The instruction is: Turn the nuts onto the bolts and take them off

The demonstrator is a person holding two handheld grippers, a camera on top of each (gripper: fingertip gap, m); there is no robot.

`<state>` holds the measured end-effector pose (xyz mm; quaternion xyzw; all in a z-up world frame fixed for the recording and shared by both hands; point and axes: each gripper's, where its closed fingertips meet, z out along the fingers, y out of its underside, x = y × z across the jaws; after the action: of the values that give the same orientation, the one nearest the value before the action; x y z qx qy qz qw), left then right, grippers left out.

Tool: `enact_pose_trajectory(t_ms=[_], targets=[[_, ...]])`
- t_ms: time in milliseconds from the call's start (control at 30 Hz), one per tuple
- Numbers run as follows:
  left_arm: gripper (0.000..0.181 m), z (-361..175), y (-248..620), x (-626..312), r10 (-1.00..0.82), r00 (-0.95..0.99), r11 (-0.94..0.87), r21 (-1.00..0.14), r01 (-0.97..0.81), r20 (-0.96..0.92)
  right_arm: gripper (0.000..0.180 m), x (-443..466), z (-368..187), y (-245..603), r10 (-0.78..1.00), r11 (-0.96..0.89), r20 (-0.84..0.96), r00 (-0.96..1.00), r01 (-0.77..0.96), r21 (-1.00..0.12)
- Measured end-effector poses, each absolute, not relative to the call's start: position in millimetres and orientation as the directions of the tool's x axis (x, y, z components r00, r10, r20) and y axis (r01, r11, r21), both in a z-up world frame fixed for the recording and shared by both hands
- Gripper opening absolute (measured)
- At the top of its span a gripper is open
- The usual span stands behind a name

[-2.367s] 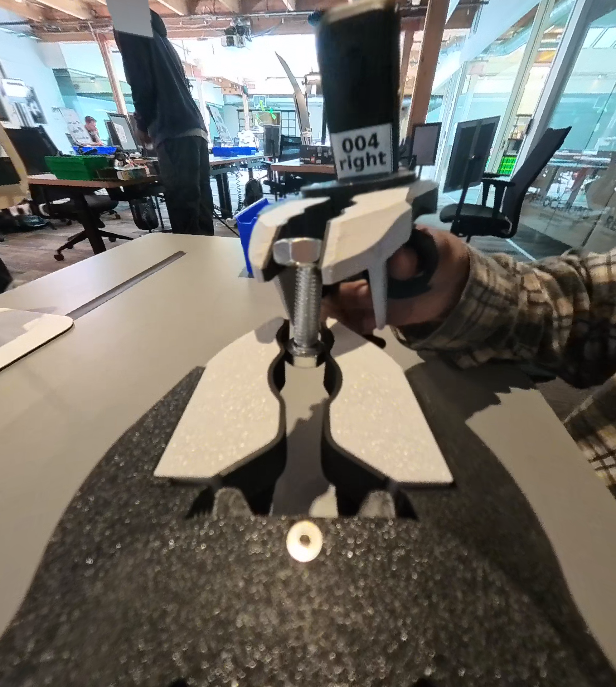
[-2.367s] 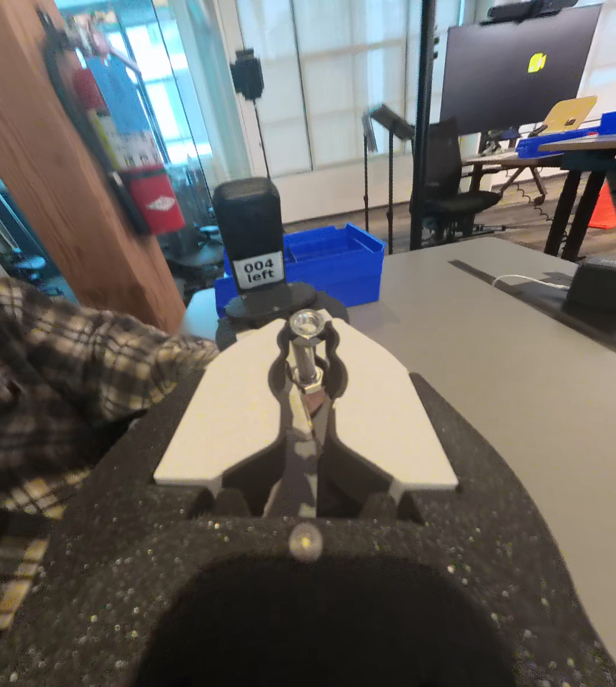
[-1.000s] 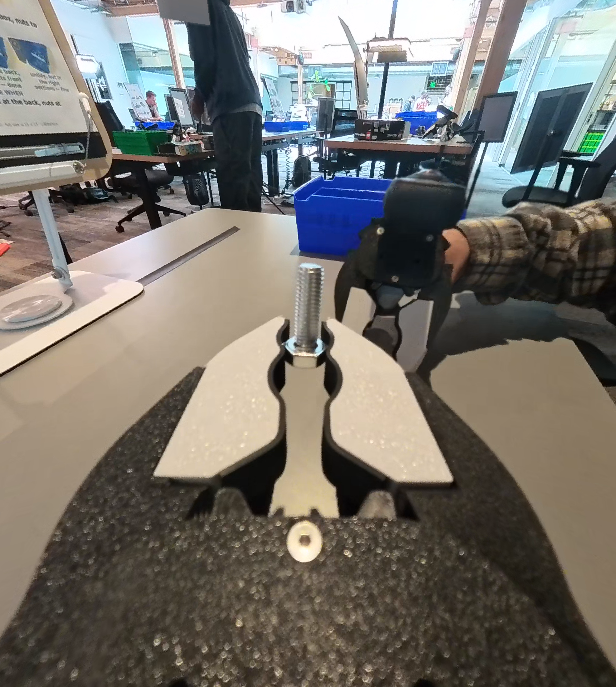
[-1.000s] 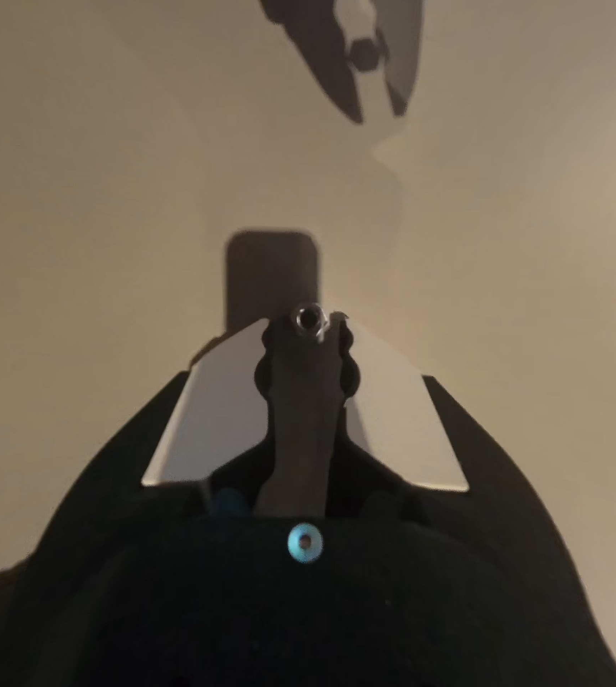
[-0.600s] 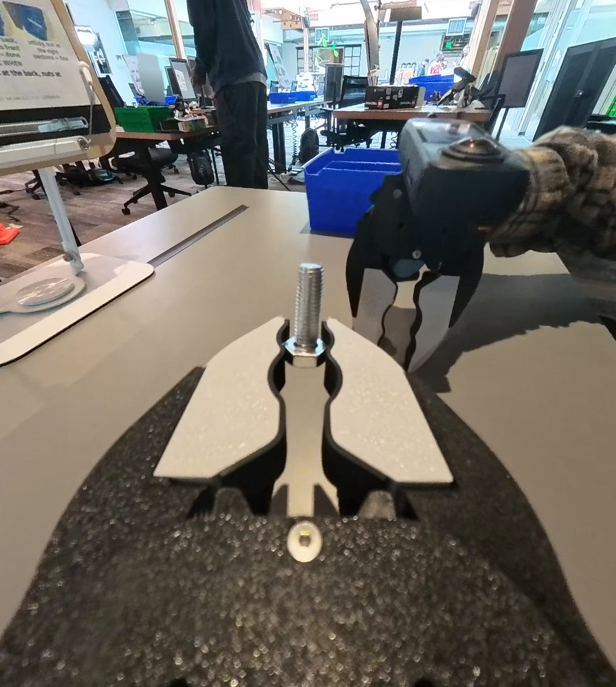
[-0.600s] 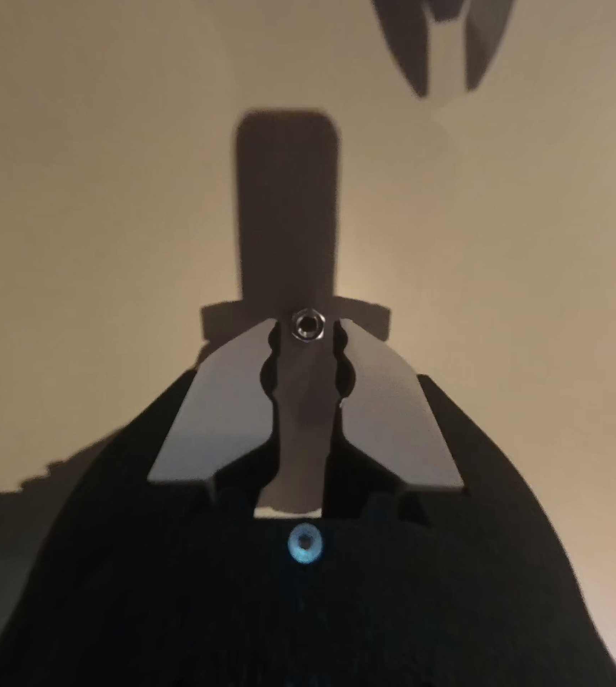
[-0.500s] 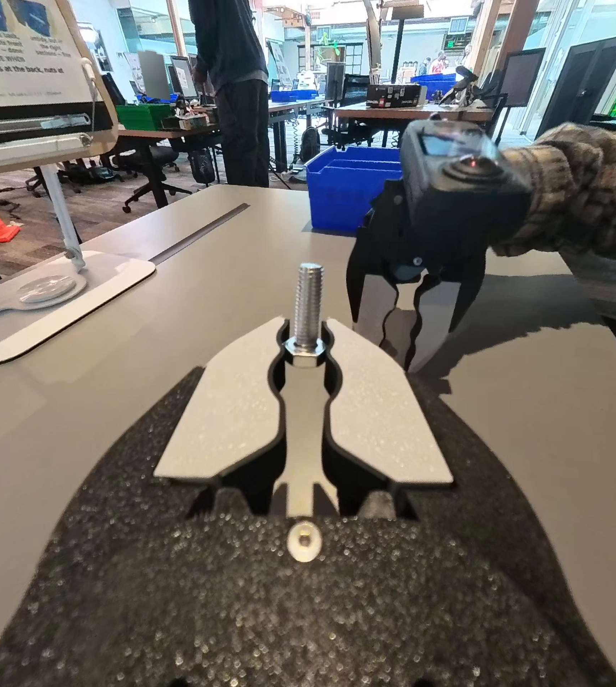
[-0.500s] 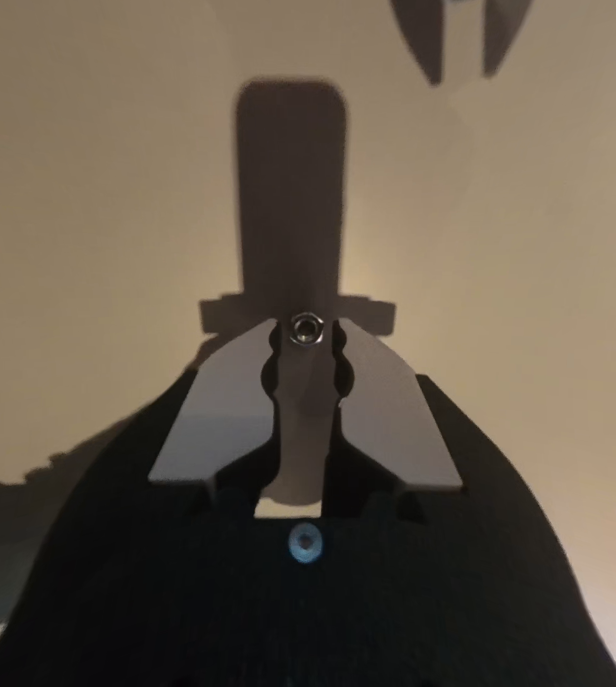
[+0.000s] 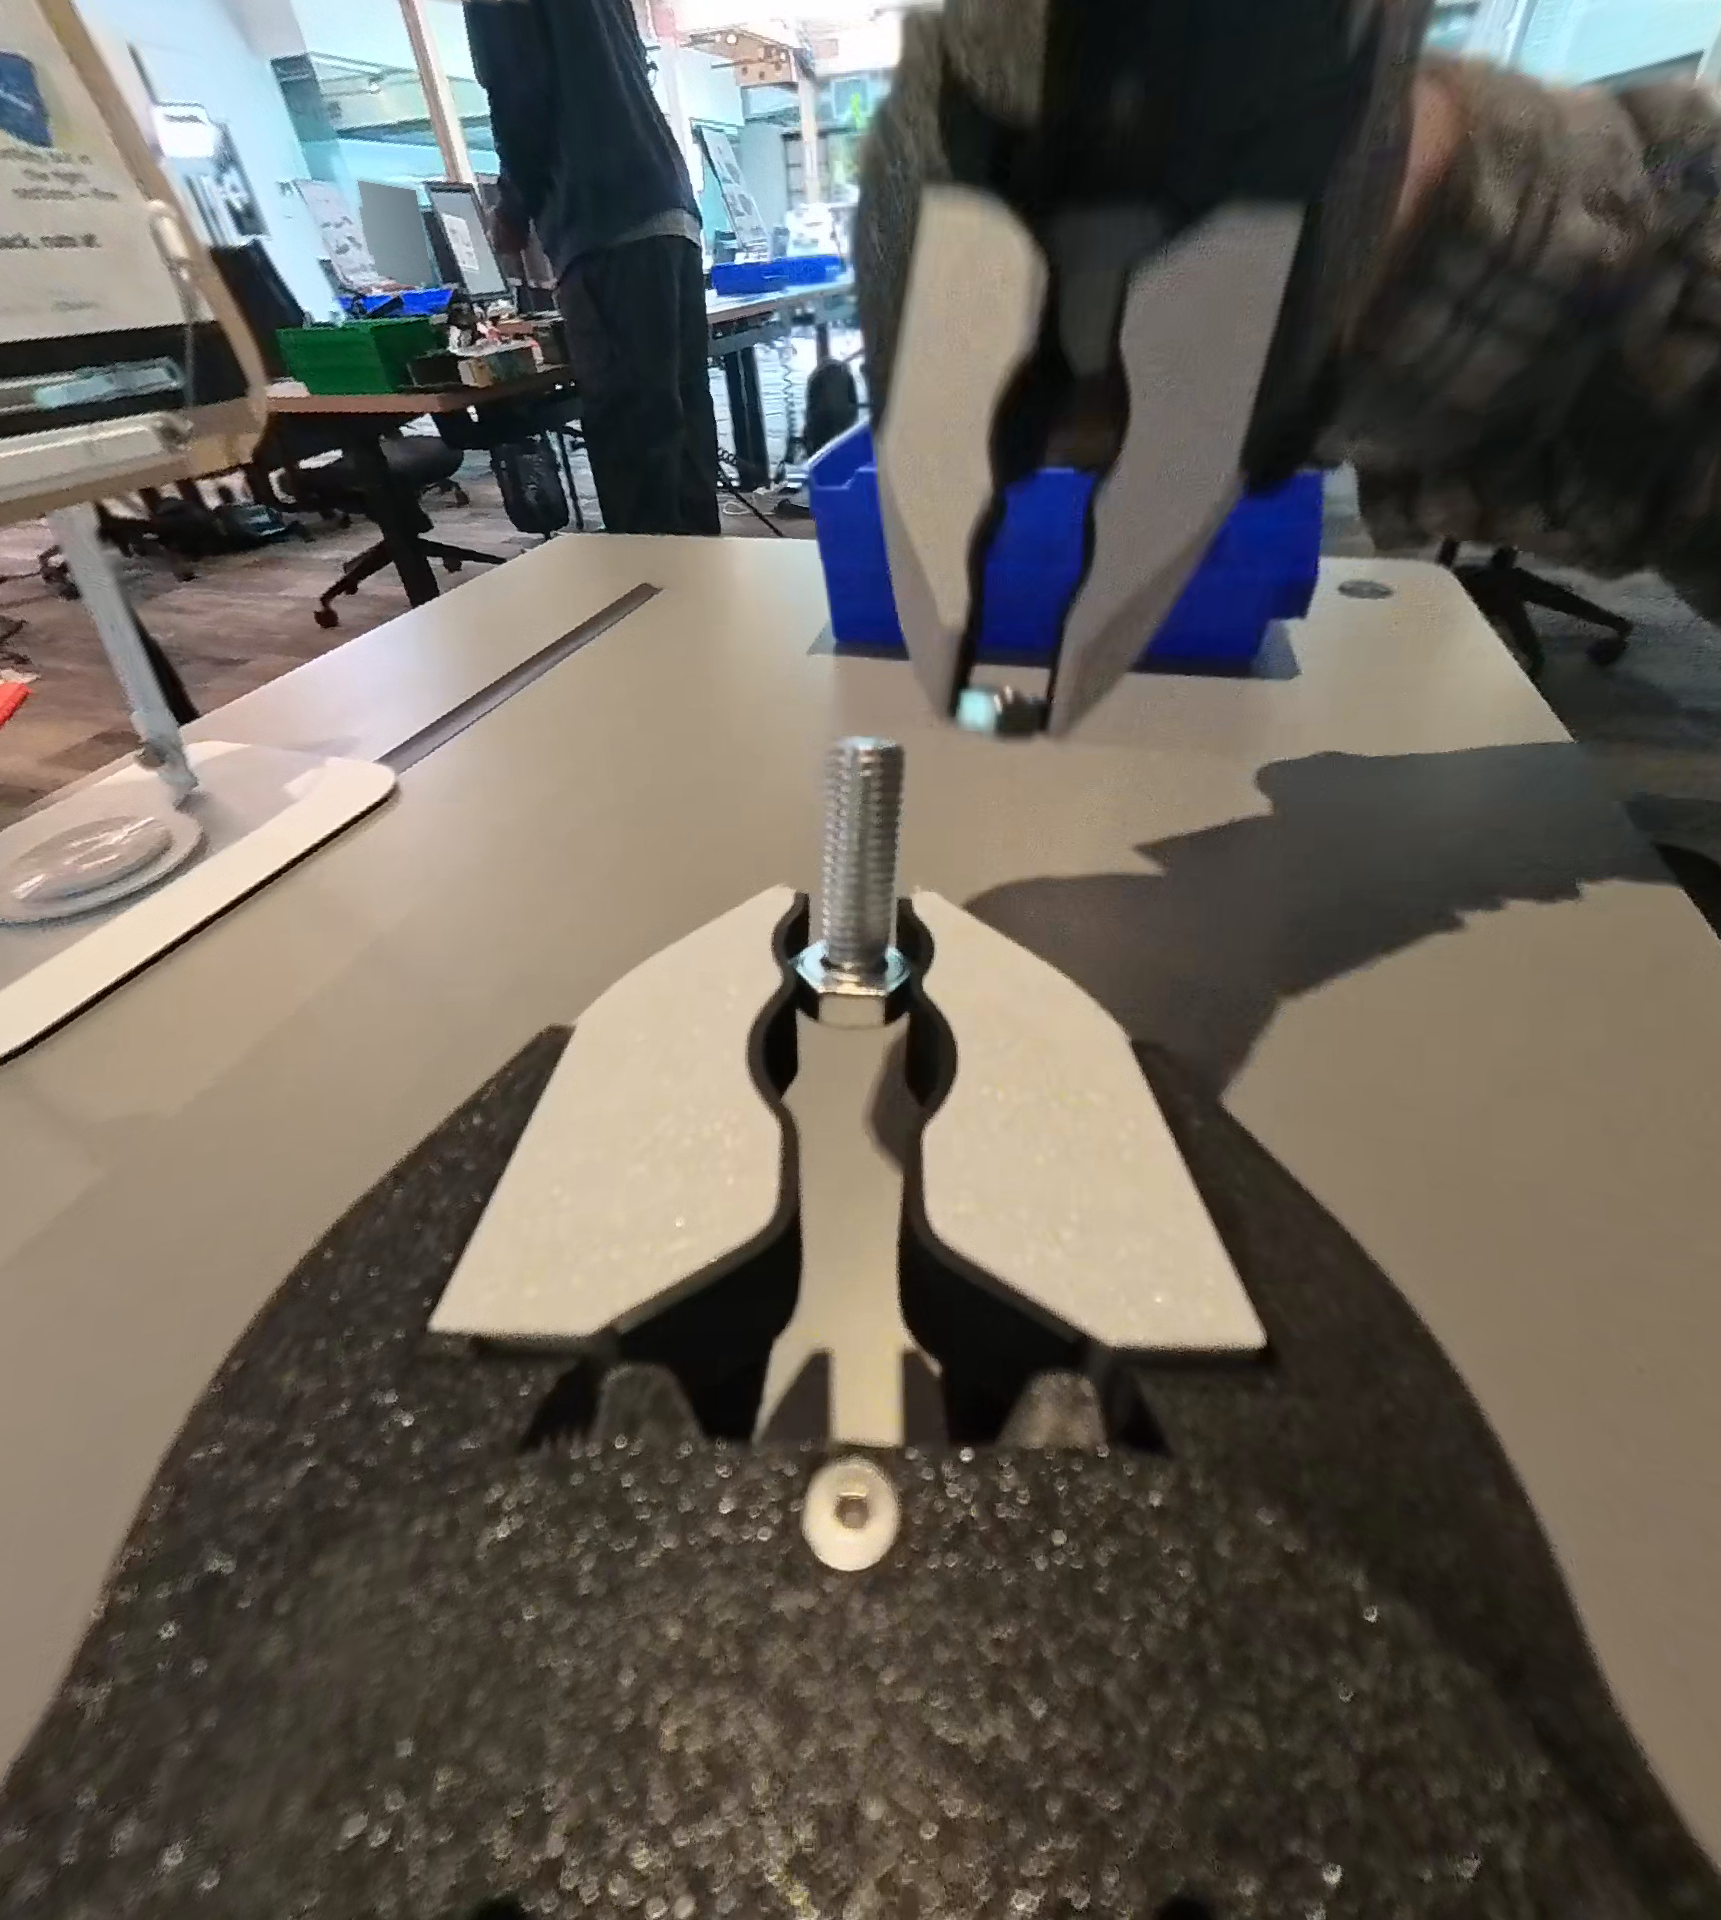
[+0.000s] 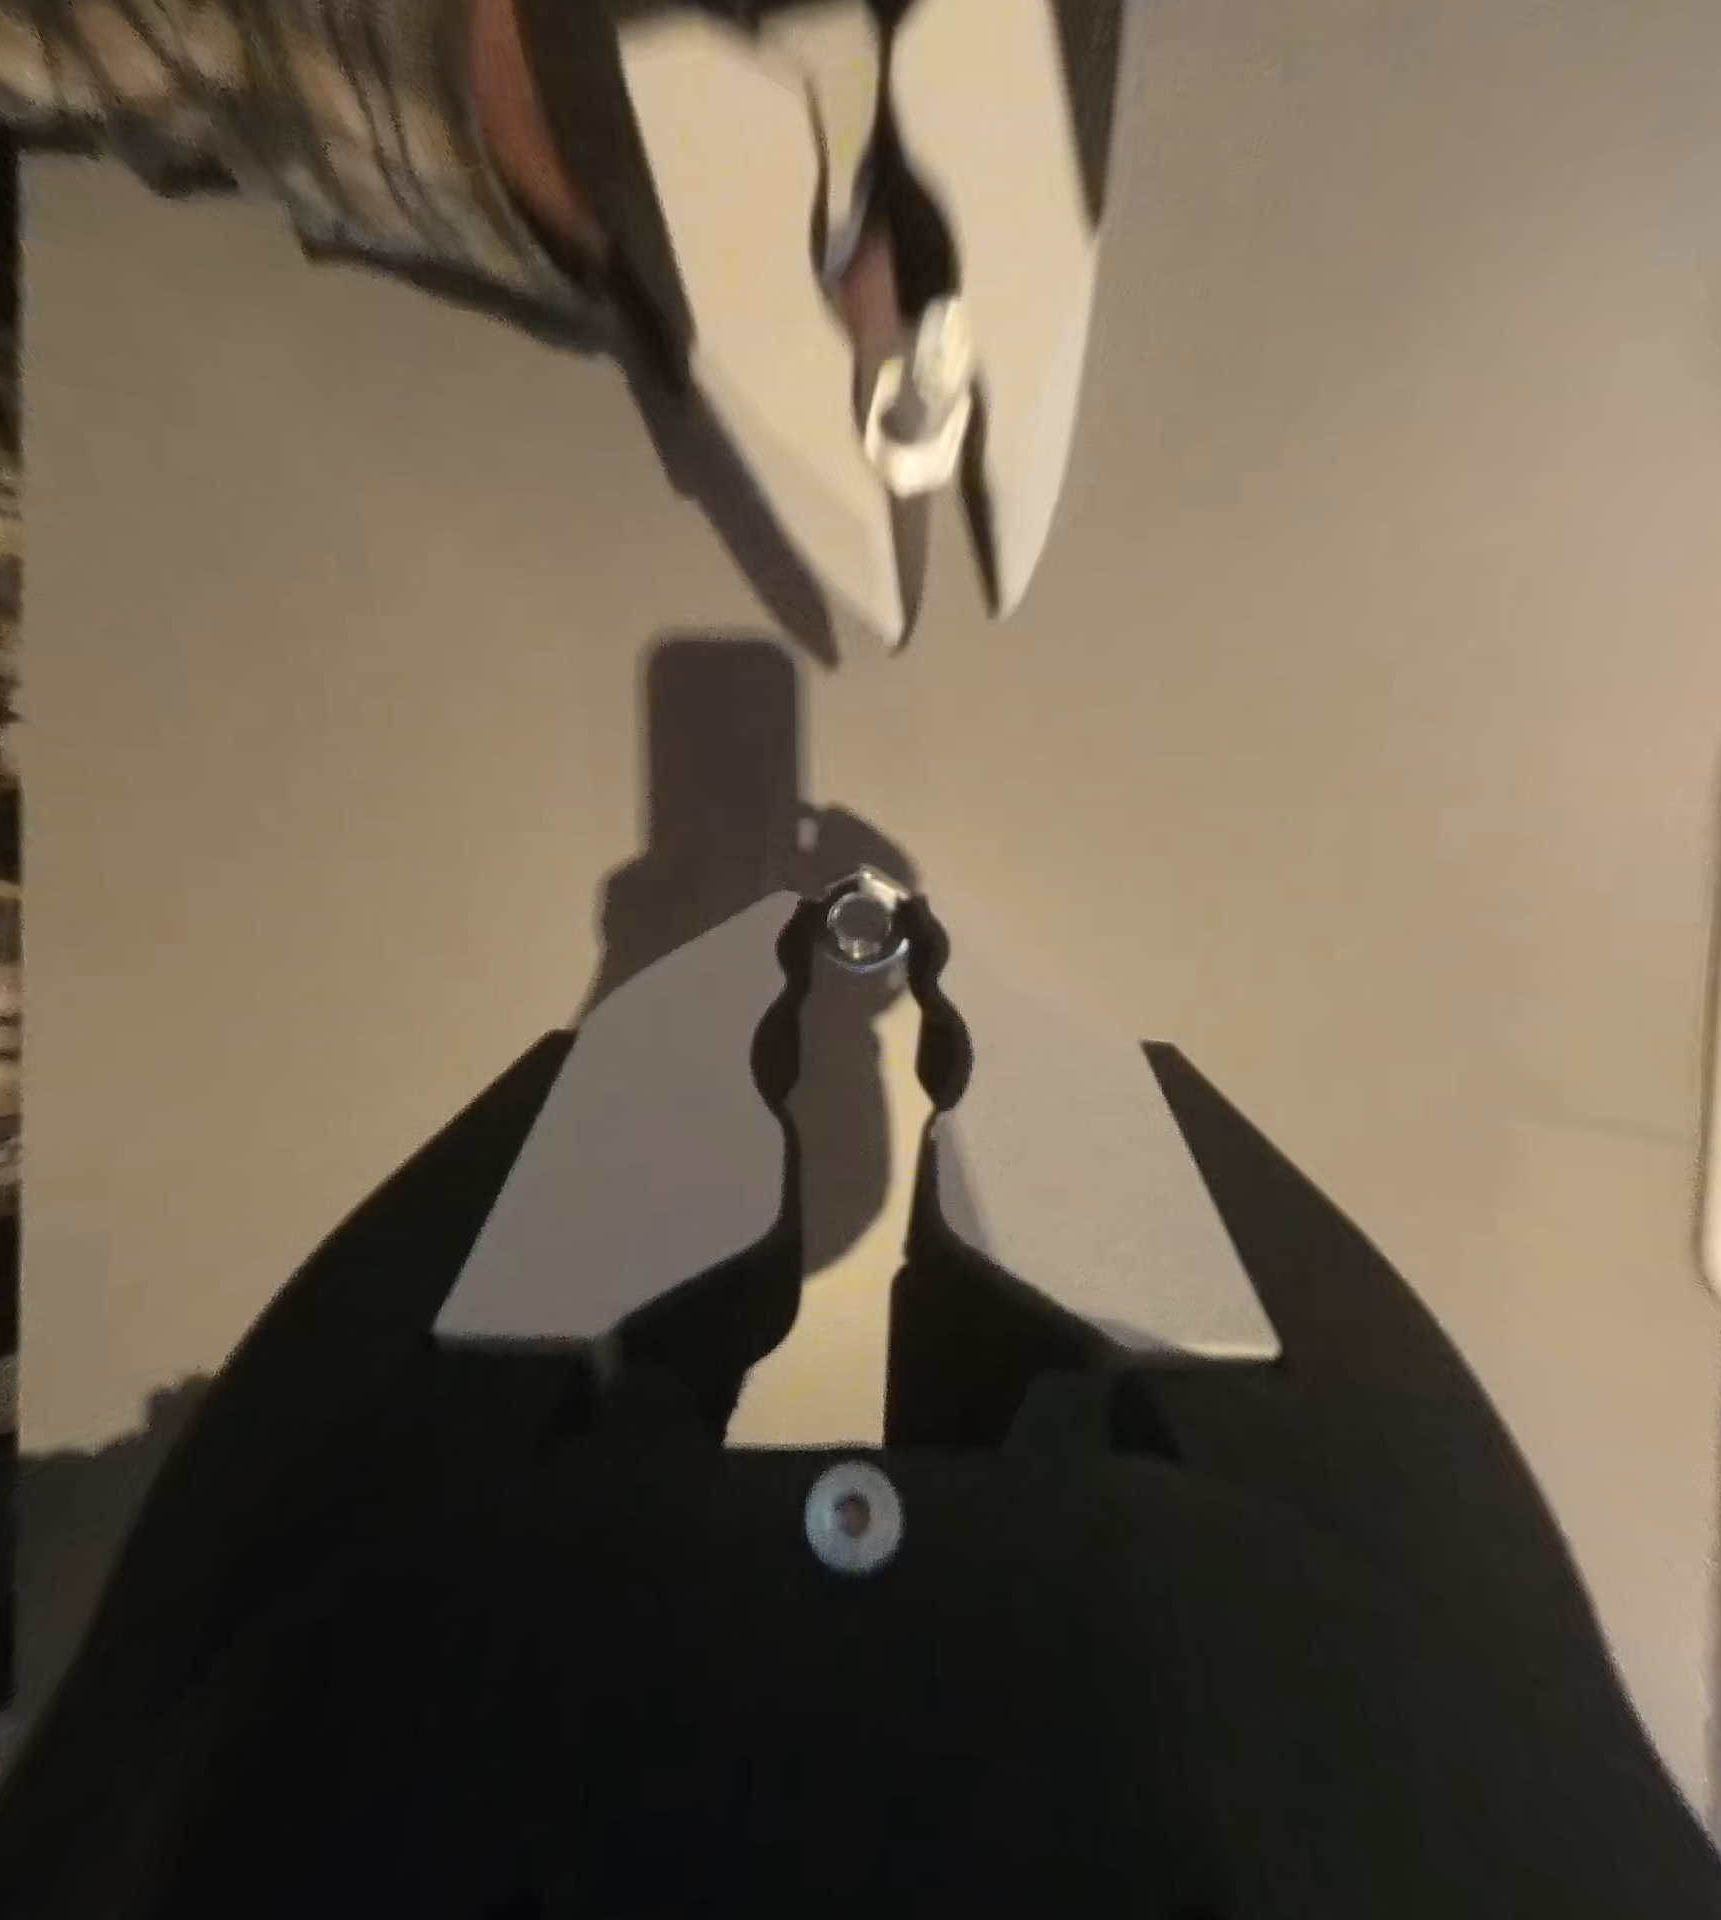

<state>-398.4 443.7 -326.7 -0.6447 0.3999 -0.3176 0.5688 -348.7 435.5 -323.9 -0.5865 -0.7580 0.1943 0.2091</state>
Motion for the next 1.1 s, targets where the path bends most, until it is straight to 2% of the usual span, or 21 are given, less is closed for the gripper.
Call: enact_pose_trajectory(t_ms=[100, 200, 367, 600, 867, 1100], targets=[[0.015, -326, 437, -390, -0.886, 0.458, -0.012, -0.985, -0.17, -0.069, 0.017, -369, -290, 426, 0.953, 0.296, 0.124, -0.275, 0.766, -0.571], [0.015, -329, 434, -383, -0.891, 0.445, -0.001, -0.98, -0.198, -0.089, 0.017, -387, -280, 417, 0.94, 0.328, 0.118, -0.321, 0.75, -0.575], [0.015, -326, 432, -381, -0.895, 0.439, -0.001, -0.984, -0.177, -0.078, 0.017, -398, -286, 416, 0.93, 0.355, 0.122, -0.348, 0.757, -0.548], [0.015, -325, 431, -381, -0.896, 0.439, -0.008, -0.985, -0.171, -0.069, 0.017, -403, -289, 416, 0.933, 0.33, 0.079, -0.352, 0.746, -0.579], [0.015, -334, 433, -379, -0.888, 0.455, -0.044, -0.975, -0.219, -0.062, 0.017, -401, -299, 417, 0.925, 0.364, 0.104, -0.365, 0.774, -0.518], [0.015, -335, 433, -378, -0.884, 0.464, -0.054, -0.971, -0.233, -0.063, 0.017, -402, -299, 417, 0.928, 0.355, 0.089, -0.363, 0.783, -0.511]])
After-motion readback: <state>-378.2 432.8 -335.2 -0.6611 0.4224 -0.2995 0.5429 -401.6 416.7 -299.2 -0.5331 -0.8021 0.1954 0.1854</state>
